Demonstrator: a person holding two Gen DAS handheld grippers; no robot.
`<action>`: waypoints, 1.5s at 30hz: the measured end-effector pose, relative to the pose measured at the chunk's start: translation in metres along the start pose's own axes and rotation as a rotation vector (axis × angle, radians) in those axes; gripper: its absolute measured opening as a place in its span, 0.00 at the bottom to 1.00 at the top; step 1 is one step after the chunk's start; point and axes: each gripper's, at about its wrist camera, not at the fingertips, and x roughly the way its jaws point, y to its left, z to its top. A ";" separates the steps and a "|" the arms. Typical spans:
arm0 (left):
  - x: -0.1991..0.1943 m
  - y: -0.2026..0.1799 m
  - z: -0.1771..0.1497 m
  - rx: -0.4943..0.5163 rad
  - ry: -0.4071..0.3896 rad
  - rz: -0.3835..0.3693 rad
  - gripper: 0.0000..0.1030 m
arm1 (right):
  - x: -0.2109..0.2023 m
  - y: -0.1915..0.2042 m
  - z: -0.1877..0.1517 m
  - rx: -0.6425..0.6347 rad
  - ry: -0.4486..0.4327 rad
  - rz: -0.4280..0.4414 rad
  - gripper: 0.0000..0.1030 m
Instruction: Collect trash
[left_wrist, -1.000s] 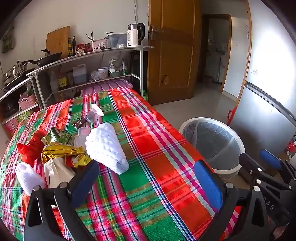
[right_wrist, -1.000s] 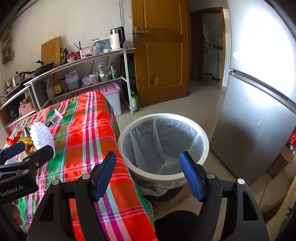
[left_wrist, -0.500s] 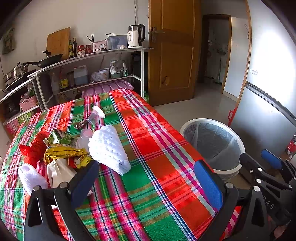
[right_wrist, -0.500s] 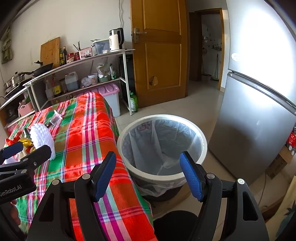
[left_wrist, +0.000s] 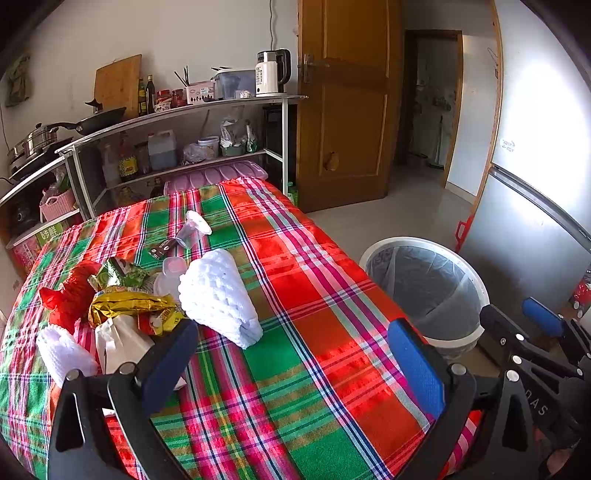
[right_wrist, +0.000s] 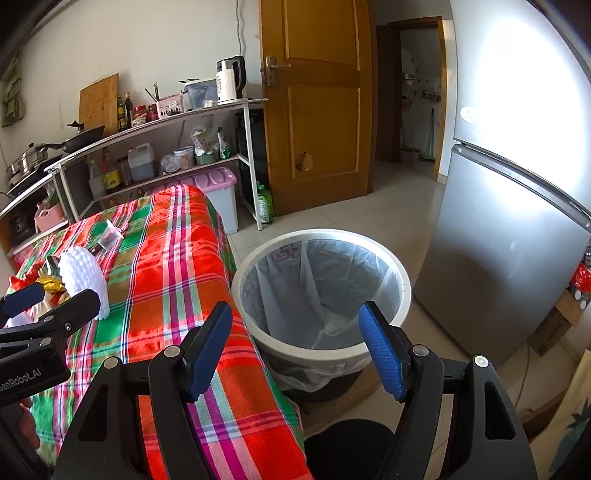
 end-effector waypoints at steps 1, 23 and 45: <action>0.000 0.000 0.000 -0.003 0.000 -0.001 1.00 | 0.000 0.000 0.000 -0.001 0.000 0.000 0.69; -0.002 0.002 0.000 -0.008 0.003 0.003 1.00 | -0.003 0.004 0.000 -0.010 -0.001 0.000 0.69; -0.002 0.005 -0.002 -0.009 0.009 0.003 1.00 | -0.003 0.005 -0.001 -0.009 0.000 0.000 0.69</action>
